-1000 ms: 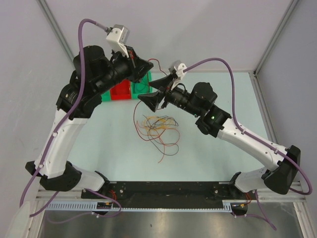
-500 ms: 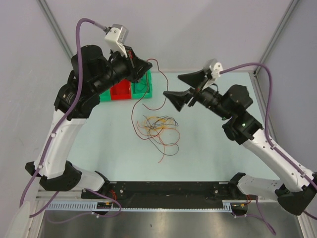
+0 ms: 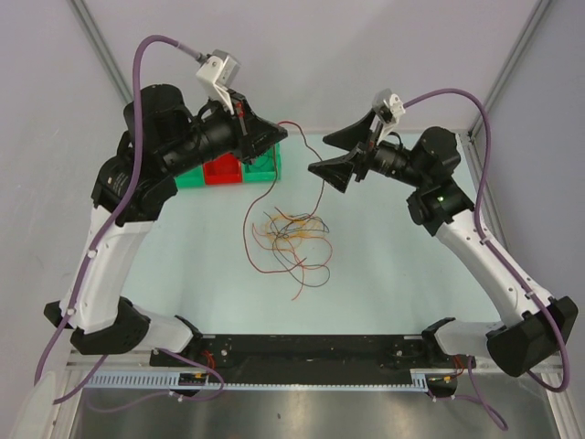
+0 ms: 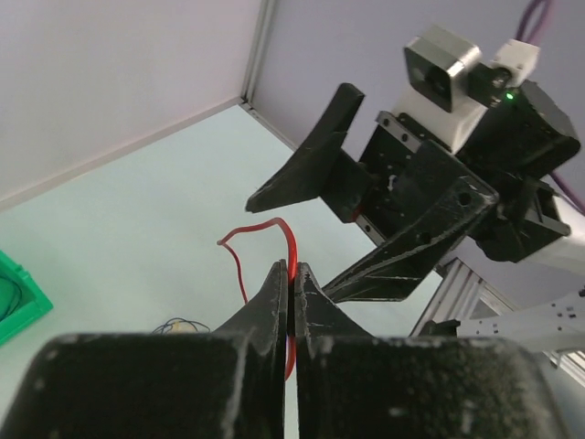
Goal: Untangle the cables
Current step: Untie the cable.
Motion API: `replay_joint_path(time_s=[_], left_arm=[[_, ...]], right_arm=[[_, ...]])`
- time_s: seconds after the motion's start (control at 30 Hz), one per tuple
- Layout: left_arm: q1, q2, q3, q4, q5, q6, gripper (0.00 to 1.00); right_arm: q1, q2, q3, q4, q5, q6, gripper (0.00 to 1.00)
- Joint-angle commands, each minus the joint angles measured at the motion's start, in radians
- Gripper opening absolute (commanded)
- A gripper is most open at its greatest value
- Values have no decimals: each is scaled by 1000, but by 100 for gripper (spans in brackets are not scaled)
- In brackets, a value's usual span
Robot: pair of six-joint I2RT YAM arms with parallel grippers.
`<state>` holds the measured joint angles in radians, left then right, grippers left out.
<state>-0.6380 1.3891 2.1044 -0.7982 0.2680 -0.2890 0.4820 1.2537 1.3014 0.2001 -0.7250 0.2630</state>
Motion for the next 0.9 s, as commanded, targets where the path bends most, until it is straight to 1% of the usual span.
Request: replay_joint_path(time_s=[0.0,0.1,0.27,0.4,0.73,0.87], left_arm=[[4,-25,26,4,65,-27,1],[4,-35,3,20,76,-36,0],[4,-50,-60,71,100,-61,0],[4,-48,-69,82,103,-67,0],[4,-61,-102,125,88,-85,0],[4,-67,-132,158,82,-104,0]], right_arm=[[0,16,52,104,-114,77,100],[9,30,52,122,-120,91,100],[58,50,53,148,-99,90,100],[89,65,53,160,-87,88,100],[150,69,53,162,-60,90,100],[196,67,52,133,-11,62,100]])
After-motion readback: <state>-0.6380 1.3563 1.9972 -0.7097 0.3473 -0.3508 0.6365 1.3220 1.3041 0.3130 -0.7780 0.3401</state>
